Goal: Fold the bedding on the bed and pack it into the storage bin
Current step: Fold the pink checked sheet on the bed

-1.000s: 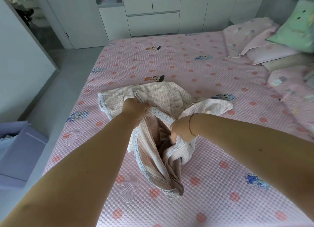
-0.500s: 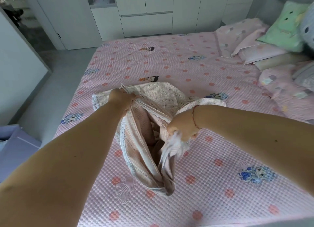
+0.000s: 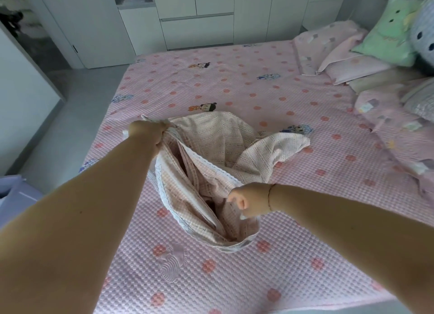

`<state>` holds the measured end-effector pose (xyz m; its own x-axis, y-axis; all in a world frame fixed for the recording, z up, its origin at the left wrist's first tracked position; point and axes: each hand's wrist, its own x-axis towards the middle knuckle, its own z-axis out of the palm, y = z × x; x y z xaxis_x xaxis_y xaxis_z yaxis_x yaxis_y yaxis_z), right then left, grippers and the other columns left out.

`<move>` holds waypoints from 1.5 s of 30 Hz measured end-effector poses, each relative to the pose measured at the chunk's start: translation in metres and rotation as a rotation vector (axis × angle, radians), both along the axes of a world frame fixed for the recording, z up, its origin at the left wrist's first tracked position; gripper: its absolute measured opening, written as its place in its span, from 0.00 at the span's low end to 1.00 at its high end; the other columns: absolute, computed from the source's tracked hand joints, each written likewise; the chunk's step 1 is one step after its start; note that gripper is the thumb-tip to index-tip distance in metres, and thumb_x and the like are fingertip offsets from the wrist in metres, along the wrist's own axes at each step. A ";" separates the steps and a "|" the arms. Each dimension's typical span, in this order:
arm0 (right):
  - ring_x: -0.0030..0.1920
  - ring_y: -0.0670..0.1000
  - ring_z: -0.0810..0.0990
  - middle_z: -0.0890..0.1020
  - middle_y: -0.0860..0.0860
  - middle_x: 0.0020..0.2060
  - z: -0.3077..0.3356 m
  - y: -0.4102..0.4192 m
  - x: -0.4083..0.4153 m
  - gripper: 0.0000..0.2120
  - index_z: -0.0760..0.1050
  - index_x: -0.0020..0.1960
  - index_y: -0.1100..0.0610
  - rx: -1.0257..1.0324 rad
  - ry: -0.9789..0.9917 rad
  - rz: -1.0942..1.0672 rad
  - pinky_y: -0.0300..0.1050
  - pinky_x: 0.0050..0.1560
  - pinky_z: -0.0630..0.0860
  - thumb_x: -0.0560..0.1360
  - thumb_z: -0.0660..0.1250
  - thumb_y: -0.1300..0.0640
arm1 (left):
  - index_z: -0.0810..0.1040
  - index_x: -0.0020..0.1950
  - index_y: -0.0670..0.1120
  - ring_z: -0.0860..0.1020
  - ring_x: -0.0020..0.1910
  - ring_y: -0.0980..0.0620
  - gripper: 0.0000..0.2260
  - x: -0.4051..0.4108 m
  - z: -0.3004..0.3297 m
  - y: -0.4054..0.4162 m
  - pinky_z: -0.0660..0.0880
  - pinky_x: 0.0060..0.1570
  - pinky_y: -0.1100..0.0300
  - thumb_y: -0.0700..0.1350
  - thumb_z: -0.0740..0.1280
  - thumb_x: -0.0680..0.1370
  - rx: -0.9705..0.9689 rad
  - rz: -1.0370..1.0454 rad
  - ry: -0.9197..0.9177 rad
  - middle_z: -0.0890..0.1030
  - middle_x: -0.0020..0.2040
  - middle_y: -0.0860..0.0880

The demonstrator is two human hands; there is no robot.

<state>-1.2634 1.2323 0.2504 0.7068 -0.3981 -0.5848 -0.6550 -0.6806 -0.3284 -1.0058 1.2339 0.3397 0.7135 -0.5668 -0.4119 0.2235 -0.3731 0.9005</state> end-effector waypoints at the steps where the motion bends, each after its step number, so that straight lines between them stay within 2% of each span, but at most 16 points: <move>1: 0.50 0.47 0.76 0.76 0.45 0.52 -0.007 0.004 0.001 0.26 0.66 0.70 0.52 0.085 -0.018 -0.072 0.43 0.51 0.74 0.74 0.69 0.51 | 0.75 0.44 0.41 0.74 0.28 0.57 0.09 0.000 -0.002 -0.003 0.71 0.21 0.70 0.40 0.75 0.73 -0.017 0.004 -0.007 0.76 0.32 0.49; 3: 0.61 0.49 0.74 0.74 0.45 0.63 -0.035 0.015 0.003 0.33 0.63 0.71 0.49 0.187 0.002 -0.122 0.45 0.61 0.73 0.70 0.72 0.47 | 0.76 0.47 0.41 0.74 0.27 0.57 0.10 0.004 -0.006 -0.006 0.72 0.22 0.69 0.41 0.75 0.72 -0.026 0.009 -0.010 0.76 0.32 0.49; 5: 0.66 0.49 0.71 0.70 0.45 0.67 -0.060 0.017 -0.001 0.38 0.61 0.73 0.47 0.207 0.112 -0.080 0.46 0.64 0.70 0.67 0.73 0.44 | 0.76 0.51 0.41 0.76 0.28 0.56 0.12 0.012 -0.012 -0.007 0.74 0.24 0.67 0.41 0.76 0.72 -0.041 0.030 -0.007 0.77 0.33 0.48; 8: 0.64 0.53 0.71 0.73 0.49 0.63 -0.078 0.019 -0.015 0.35 0.64 0.71 0.52 0.068 0.317 0.064 0.51 0.66 0.67 0.69 0.71 0.41 | 0.75 0.50 0.42 0.78 0.31 0.54 0.13 0.030 -0.021 -0.008 0.76 0.26 0.64 0.41 0.76 0.71 -0.049 0.081 0.009 0.78 0.36 0.47; 11: 0.60 0.54 0.73 0.75 0.52 0.59 -0.092 0.023 -0.029 0.27 0.70 0.66 0.56 -0.102 0.371 0.071 0.52 0.65 0.67 0.73 0.68 0.43 | 0.77 0.51 0.41 0.77 0.30 0.55 0.13 0.044 -0.028 -0.005 0.74 0.25 0.65 0.41 0.77 0.71 -0.038 0.126 0.028 0.78 0.36 0.48; 16: 0.54 0.53 0.78 0.77 0.53 0.56 -0.111 0.021 -0.037 0.24 0.73 0.64 0.56 -0.063 0.239 -0.180 0.46 0.56 0.76 0.73 0.67 0.44 | 0.78 0.59 0.39 0.80 0.33 0.54 0.19 0.053 -0.031 0.000 0.77 0.26 0.64 0.41 0.77 0.71 -0.067 0.159 0.086 0.80 0.38 0.47; 21: 0.53 0.51 0.77 0.77 0.50 0.53 -0.078 -0.018 -0.028 0.16 0.79 0.55 0.58 0.077 -0.060 -0.327 0.44 0.57 0.73 0.74 0.68 0.48 | 0.76 0.56 0.38 0.81 0.33 0.51 0.18 0.049 -0.026 0.001 0.77 0.24 0.61 0.39 0.77 0.70 -0.112 0.165 0.112 0.80 0.40 0.44; 24: 0.44 0.48 0.76 0.78 0.47 0.42 -0.050 -0.036 -0.024 0.07 0.77 0.45 0.52 0.103 -0.113 -0.376 0.42 0.48 0.73 0.74 0.68 0.48 | 0.75 0.51 0.40 0.76 0.21 0.56 0.12 0.051 -0.024 0.003 0.71 0.19 0.67 0.37 0.75 0.72 -0.093 0.155 0.124 0.77 0.35 0.46; 26: 0.39 0.47 0.74 0.77 0.46 0.37 -0.040 -0.040 -0.022 0.07 0.75 0.40 0.50 0.101 -0.116 -0.376 0.42 0.44 0.71 0.74 0.68 0.49 | 0.75 0.46 0.41 0.70 0.15 0.58 0.08 0.054 -0.023 0.002 0.67 0.18 0.69 0.37 0.74 0.73 -0.082 0.140 0.137 0.75 0.32 0.47; 30: 0.42 0.50 0.77 0.76 0.48 0.39 -0.036 -0.044 -0.020 0.07 0.77 0.49 0.57 0.131 -0.195 -0.478 0.40 0.41 0.70 0.75 0.67 0.54 | 0.73 0.40 0.42 0.71 0.17 0.57 0.09 0.059 -0.016 0.000 0.71 0.20 0.67 0.37 0.73 0.73 -0.112 0.163 0.158 0.75 0.29 0.47; 34: 0.53 0.50 0.77 0.77 0.46 0.49 -0.041 -0.031 -0.019 0.15 0.78 0.58 0.56 0.471 -0.370 -0.824 0.47 0.53 0.75 0.77 0.64 0.47 | 0.76 0.42 0.42 0.71 0.17 0.58 0.07 0.059 -0.011 -0.005 0.71 0.20 0.67 0.37 0.73 0.74 -0.129 0.167 0.167 0.75 0.29 0.48; 36: 0.48 0.52 0.78 0.78 0.50 0.47 -0.056 -0.024 -0.014 0.14 0.77 0.57 0.61 0.378 -0.454 -1.019 0.51 0.54 0.75 0.79 0.63 0.52 | 0.78 0.47 0.41 0.73 0.19 0.57 0.07 0.055 -0.013 -0.009 0.74 0.22 0.66 0.38 0.74 0.73 -0.131 0.165 0.176 0.76 0.32 0.48; 38: 0.47 0.55 0.79 0.80 0.57 0.46 -0.079 -0.019 -0.011 0.14 0.75 0.51 0.62 0.197 -0.453 -1.270 0.50 0.50 0.75 0.73 0.70 0.53 | 0.79 0.53 0.40 0.78 0.25 0.55 0.12 0.050 -0.016 -0.013 0.80 0.29 0.61 0.39 0.76 0.72 -0.136 0.160 0.193 0.79 0.35 0.47; 39: 0.49 0.56 0.79 0.80 0.59 0.47 -0.089 -0.013 -0.010 0.17 0.74 0.51 0.61 0.238 -0.439 -1.411 0.48 0.50 0.75 0.70 0.74 0.52 | 0.79 0.55 0.40 0.79 0.27 0.54 0.14 0.046 -0.017 -0.015 0.80 0.30 0.60 0.39 0.76 0.71 -0.144 0.151 0.207 0.81 0.37 0.47; 42: 0.53 0.58 0.81 0.82 0.58 0.52 -0.127 0.012 -0.009 0.29 0.76 0.56 0.64 0.755 -0.372 -1.614 0.51 0.59 0.76 0.63 0.78 0.47 | 0.78 0.59 0.42 0.80 0.25 0.55 0.18 0.037 -0.025 -0.022 0.81 0.30 0.59 0.39 0.76 0.71 -0.161 0.153 0.248 0.83 0.43 0.46; 45: 0.51 0.56 0.82 0.84 0.59 0.49 -0.141 0.038 -0.002 0.20 0.78 0.58 0.63 0.945 -0.269 -1.555 0.54 0.61 0.76 0.71 0.73 0.52 | 0.77 0.61 0.44 0.82 0.32 0.53 0.21 0.034 -0.033 -0.027 0.82 0.34 0.54 0.41 0.78 0.70 -0.141 0.157 0.242 0.84 0.47 0.45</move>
<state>-1.2659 1.2703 0.1091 0.1657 -0.3506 -0.9218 -0.3081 0.8695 -0.3861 -0.9718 1.2073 0.3066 0.6876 -0.5211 -0.5057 0.4828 -0.1921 0.8544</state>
